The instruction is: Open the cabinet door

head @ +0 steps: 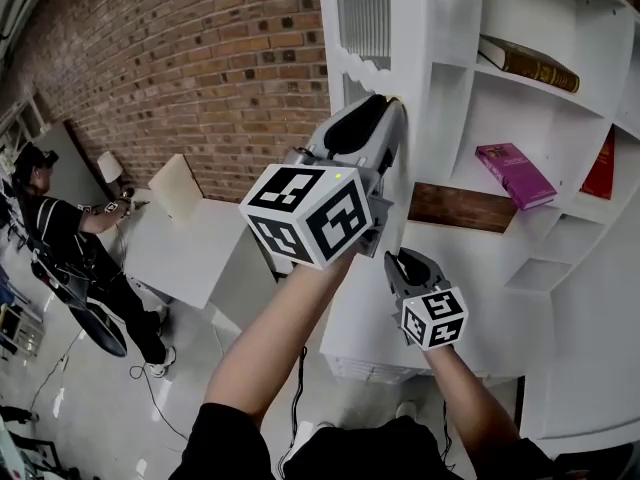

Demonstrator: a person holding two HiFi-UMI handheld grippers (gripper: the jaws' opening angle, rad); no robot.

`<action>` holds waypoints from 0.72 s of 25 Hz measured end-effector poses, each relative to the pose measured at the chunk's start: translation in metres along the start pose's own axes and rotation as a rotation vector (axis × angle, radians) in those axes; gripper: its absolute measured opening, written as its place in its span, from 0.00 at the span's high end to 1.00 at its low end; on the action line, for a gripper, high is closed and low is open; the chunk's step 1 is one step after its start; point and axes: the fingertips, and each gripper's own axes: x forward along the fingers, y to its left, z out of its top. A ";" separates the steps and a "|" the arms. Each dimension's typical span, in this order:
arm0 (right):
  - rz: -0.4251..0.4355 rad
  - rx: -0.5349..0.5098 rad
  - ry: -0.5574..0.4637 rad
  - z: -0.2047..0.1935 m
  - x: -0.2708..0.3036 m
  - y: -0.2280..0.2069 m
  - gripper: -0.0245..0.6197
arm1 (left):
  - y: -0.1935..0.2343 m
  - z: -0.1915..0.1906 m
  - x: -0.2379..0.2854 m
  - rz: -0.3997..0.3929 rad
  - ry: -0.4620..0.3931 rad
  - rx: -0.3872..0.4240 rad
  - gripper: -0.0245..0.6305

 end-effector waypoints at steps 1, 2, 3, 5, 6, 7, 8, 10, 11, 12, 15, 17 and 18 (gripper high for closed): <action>-0.006 0.002 0.000 0.000 0.001 0.006 0.86 | 0.003 0.002 -0.005 -0.009 -0.001 -0.011 0.83; -0.011 0.003 0.000 0.000 0.002 0.012 0.86 | 0.006 0.004 -0.009 -0.016 -0.002 -0.019 0.83; -0.017 0.003 0.000 0.000 0.003 0.018 0.86 | 0.009 0.007 -0.014 -0.024 -0.001 -0.024 0.83; -0.032 0.002 -0.001 0.001 0.006 0.029 0.86 | 0.014 0.011 -0.023 -0.039 0.003 -0.028 0.83; -0.039 0.001 -0.002 0.001 0.007 0.035 0.86 | 0.017 0.014 -0.027 -0.045 0.004 -0.031 0.83; -0.044 0.000 -0.003 0.001 0.009 0.041 0.86 | 0.020 0.016 -0.031 -0.049 0.005 -0.036 0.83; -0.049 -0.001 -0.004 0.002 0.011 0.046 0.85 | 0.023 0.019 -0.035 -0.053 0.004 -0.043 0.83; -0.057 -0.003 -0.005 0.003 0.015 0.056 0.85 | 0.030 0.024 -0.042 -0.060 -0.001 -0.062 0.83; -0.060 -0.005 -0.004 0.003 0.018 0.061 0.85 | 0.034 0.025 -0.045 -0.064 -0.002 -0.072 0.83; -0.062 -0.006 0.000 0.003 0.020 0.064 0.85 | 0.036 0.027 -0.047 -0.068 -0.003 -0.079 0.83; -0.061 0.000 0.013 0.002 0.022 0.071 0.85 | 0.040 0.028 -0.052 -0.079 -0.001 -0.090 0.83; -0.061 0.003 0.012 0.002 0.023 0.072 0.85 | 0.041 0.028 -0.053 -0.086 0.002 -0.091 0.83; -0.059 0.005 0.010 0.001 0.023 0.072 0.85 | 0.042 0.028 -0.053 -0.089 0.004 -0.091 0.83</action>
